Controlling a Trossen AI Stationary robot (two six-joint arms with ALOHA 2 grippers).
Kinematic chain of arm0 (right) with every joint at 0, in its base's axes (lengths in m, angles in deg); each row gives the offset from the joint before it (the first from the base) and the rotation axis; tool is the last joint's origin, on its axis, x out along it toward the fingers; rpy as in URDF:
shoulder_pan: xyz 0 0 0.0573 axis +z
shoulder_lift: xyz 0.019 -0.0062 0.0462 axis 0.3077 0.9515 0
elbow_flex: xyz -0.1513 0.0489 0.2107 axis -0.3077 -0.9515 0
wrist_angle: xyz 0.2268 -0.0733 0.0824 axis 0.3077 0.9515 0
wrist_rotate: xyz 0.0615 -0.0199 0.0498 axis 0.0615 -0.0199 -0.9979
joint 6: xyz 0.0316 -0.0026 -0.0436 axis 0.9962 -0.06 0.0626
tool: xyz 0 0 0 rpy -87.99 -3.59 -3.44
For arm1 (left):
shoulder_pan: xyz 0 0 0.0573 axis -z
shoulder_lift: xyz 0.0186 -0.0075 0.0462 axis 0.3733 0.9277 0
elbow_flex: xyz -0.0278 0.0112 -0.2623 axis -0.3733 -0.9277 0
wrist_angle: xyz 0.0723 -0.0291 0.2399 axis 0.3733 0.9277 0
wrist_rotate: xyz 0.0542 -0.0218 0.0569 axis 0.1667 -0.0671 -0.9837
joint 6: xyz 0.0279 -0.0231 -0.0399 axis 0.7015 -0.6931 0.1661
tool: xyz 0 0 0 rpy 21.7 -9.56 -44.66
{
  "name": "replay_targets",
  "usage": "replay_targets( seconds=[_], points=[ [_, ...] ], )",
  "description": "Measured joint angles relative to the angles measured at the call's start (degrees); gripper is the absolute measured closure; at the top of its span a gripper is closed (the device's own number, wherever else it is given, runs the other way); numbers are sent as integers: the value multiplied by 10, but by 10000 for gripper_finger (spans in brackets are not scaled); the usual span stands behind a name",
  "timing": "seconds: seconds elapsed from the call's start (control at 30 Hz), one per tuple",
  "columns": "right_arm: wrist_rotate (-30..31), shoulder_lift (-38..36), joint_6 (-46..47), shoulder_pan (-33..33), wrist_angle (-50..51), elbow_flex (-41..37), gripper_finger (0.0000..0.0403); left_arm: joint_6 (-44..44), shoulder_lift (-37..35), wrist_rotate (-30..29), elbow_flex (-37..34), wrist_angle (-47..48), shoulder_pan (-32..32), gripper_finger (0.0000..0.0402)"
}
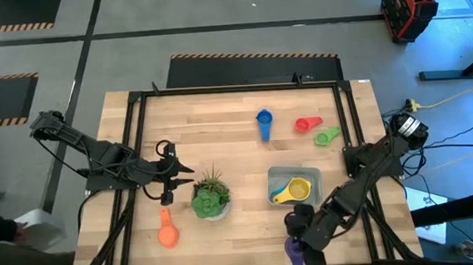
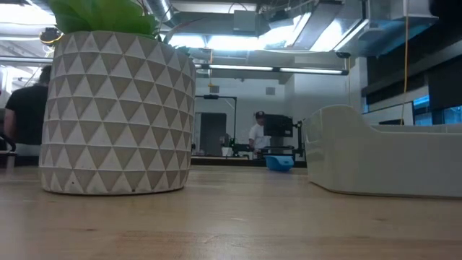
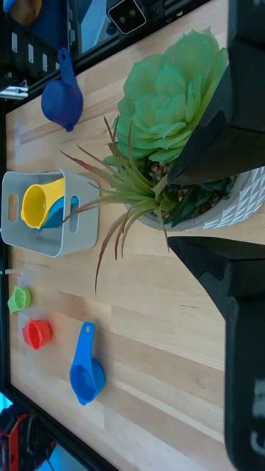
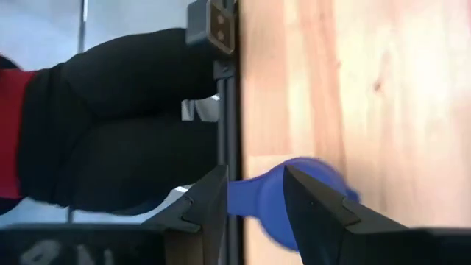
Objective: Nest measuring cups in basket
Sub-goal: Stack the violet measuring cup on top of the yellow measuring cup in the grey bin
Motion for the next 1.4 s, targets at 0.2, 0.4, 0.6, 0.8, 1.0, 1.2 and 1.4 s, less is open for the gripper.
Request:
replay_targets(
  seconds=[0.2,0.4,0.6,0.8,1.0,1.2,1.4],
  points=[
    [31,0,-16,0,1,0,240,0,0,0,0,0,0,284],
    [44,0,-17,0,21,0,136,0,0,0,0,0,0,284],
    [52,0,-15,-1,37,0,27,0,0,0,0,0,0,284],
    [33,0,11,-1,42,0,14,0,0,0,0,0,0,284],
    [26,0,20,1,65,0,14,0,0,0,0,0,0,284],
    [4,1,20,2,100,0,14,0,0,0,0,0,0,284],
    [-22,3,22,2,128,0,14,0,0,0,0,0,0,284]
  ],
)
